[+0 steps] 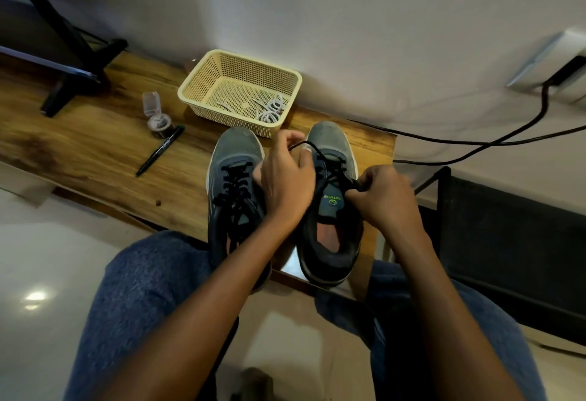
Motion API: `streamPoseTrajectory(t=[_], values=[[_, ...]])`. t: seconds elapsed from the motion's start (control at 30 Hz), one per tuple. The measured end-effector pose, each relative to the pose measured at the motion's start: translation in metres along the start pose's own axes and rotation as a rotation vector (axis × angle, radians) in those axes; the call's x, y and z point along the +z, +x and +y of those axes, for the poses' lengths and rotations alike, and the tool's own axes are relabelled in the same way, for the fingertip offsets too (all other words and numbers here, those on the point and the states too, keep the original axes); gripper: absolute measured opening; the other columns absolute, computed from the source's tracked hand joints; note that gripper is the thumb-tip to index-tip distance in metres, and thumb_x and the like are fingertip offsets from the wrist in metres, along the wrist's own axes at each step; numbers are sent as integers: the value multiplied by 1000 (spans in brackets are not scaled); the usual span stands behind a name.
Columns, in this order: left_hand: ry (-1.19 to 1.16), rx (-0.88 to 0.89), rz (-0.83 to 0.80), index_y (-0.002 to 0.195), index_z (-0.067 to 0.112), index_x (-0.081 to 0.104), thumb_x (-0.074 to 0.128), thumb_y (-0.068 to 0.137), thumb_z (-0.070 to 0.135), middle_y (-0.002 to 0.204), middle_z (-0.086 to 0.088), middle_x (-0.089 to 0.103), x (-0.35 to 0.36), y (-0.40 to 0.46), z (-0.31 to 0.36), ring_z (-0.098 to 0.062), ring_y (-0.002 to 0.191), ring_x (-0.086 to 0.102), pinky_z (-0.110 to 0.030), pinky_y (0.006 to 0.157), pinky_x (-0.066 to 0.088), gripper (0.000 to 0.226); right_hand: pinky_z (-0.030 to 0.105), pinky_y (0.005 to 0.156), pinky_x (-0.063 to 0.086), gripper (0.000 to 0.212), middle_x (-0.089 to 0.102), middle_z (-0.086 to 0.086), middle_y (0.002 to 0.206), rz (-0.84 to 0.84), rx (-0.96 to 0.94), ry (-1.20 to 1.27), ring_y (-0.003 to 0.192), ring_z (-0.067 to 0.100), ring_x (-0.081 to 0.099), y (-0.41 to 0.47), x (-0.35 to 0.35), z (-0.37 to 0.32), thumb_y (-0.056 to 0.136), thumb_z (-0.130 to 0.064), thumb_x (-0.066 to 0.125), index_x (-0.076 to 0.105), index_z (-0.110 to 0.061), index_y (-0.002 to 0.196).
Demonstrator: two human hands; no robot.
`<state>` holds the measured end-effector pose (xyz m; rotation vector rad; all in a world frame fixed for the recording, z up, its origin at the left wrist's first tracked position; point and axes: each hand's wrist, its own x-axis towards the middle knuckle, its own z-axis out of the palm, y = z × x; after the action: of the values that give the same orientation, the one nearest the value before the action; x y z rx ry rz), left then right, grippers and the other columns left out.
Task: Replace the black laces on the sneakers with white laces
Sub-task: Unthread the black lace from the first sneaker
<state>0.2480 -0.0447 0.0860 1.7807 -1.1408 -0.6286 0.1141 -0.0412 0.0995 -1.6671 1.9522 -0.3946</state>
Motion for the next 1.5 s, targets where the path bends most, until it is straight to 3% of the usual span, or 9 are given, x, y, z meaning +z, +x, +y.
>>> streamPoseTrajectory(t=[0.17, 0.43, 0.57, 0.7, 0.83, 1.0, 1.3, 1.4, 1.5], values=[[565, 421, -265, 141, 32, 39, 65, 83, 38, 147, 7, 43, 7, -10, -5, -22, 143, 21, -47, 111, 0, 64, 37, 60, 51, 15, 62, 12, 76, 10, -19, -23, 75, 30, 64, 0, 0, -1, 78, -21, 67, 57, -10, 75], [639, 633, -95, 89, 24, 75, 69, 84, 29, 90, 7, 73, 13, -12, -15, -16, 109, 59, -44, 108, 9, 9, 40, 66, 57, 15, 63, 8, 80, -20, -36, -41, 78, 25, 63, -4, 1, -6, 79, -22, 69, 61, -9, 83], [395, 525, -77, 90, 21, 74, 67, 87, 24, 86, 4, 72, 12, -13, -11, -15, 86, 64, -35, 99, 31, 9, 45, 68, 58, 12, 65, 10, 76, -13, -7, 16, 74, 28, 66, -3, -4, -3, 78, -19, 69, 62, -8, 78], [-129, 56, -30, 89, 17, 71, 66, 88, 14, 81, 11, 66, 9, -8, -1, 5, 70, 59, -15, 66, 46, 7, 43, 69, 57, 12, 64, 9, 77, 8, -13, 20, 75, 27, 64, -2, -5, -3, 79, -20, 68, 62, -10, 76], [-5, 158, -108, 110, 23, 66, 58, 90, 15, 109, 6, 67, 11, -11, -4, -9, 100, 61, -30, 85, 50, 23, 39, 68, 55, 13, 64, 8, 80, -6, -22, -18, 78, 26, 63, -2, -2, -4, 80, -21, 69, 62, -10, 82], [454, 476, -177, 119, 28, 66, 61, 83, 28, 126, 7, 62, 12, -10, -6, -16, 131, 41, -40, 116, 13, 36, 29, 57, 40, 12, 61, 8, 76, -4, -33, -69, 76, 27, 60, -2, -1, -4, 80, -19, 66, 61, -8, 82], [539, 598, -188, 89, 13, 69, 62, 89, 20, 86, -4, 70, 14, -11, -14, -20, 87, 64, -37, 117, 12, 9, 45, 69, 58, 12, 65, 9, 79, -22, 6, 7, 76, 26, 66, -3, -1, -6, 79, -18, 70, 63, -9, 81], [315, 500, -195, 94, 8, 62, 56, 93, 15, 85, -8, 66, 12, -17, -10, -23, 77, 61, -35, 91, 46, 9, 46, 69, 58, 12, 66, 11, 79, -9, 19, 42, 76, 27, 66, -3, -3, -5, 79, -19, 69, 62, -9, 79], [145, 361, -134, 98, 9, 55, 53, 95, 14, 84, -4, 62, 13, -18, -8, -16, 72, 58, -26, 58, 40, 6, 45, 71, 58, 12, 66, 10, 81, -1, 25, 34, 77, 27, 66, -3, -4, -4, 79, -21, 70, 63, -10, 80]])
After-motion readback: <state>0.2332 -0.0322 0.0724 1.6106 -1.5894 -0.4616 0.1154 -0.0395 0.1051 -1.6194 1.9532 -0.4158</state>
